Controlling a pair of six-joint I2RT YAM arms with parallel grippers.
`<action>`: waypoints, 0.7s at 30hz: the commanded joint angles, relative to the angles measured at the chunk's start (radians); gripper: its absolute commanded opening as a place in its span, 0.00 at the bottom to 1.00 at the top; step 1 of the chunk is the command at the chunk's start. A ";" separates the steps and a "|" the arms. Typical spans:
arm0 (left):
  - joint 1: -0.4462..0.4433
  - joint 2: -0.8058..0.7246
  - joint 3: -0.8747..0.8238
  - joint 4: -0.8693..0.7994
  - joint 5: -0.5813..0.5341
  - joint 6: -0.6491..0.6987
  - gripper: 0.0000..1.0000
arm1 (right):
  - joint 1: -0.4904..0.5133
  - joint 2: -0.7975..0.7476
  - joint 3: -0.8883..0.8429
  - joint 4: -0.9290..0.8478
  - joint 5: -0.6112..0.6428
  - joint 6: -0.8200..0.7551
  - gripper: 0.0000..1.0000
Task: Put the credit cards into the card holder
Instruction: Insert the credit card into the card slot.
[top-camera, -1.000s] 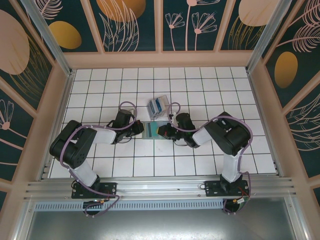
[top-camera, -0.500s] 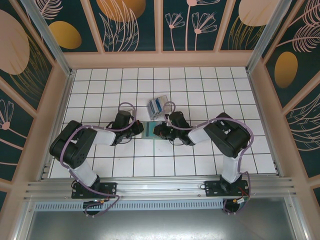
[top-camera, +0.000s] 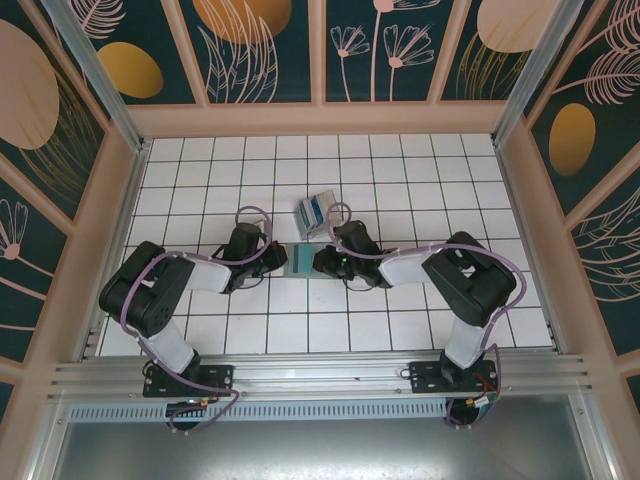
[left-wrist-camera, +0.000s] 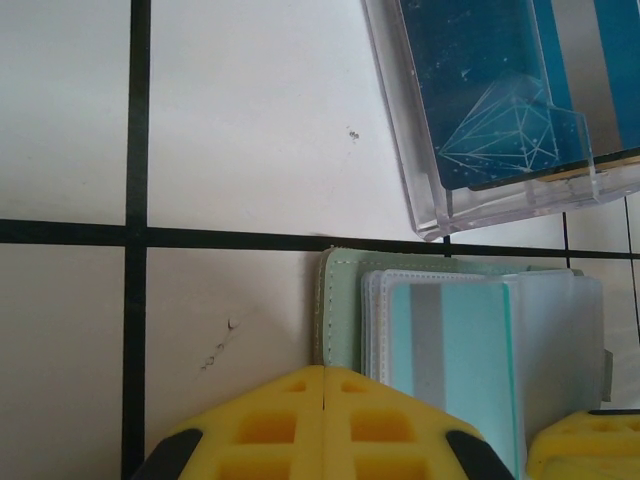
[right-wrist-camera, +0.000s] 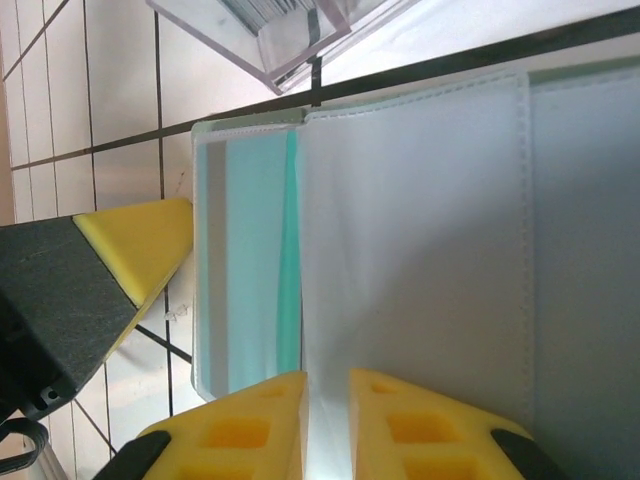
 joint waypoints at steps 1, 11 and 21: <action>-0.020 0.021 -0.032 -0.081 0.045 -0.020 0.02 | 0.012 0.044 0.036 -0.003 -0.033 -0.017 0.16; -0.021 0.021 -0.040 -0.054 0.079 -0.038 0.03 | 0.045 0.106 0.123 -0.035 -0.067 -0.053 0.03; -0.021 -0.033 -0.050 -0.090 -0.005 -0.018 0.05 | 0.044 -0.031 0.079 -0.169 0.059 -0.154 0.11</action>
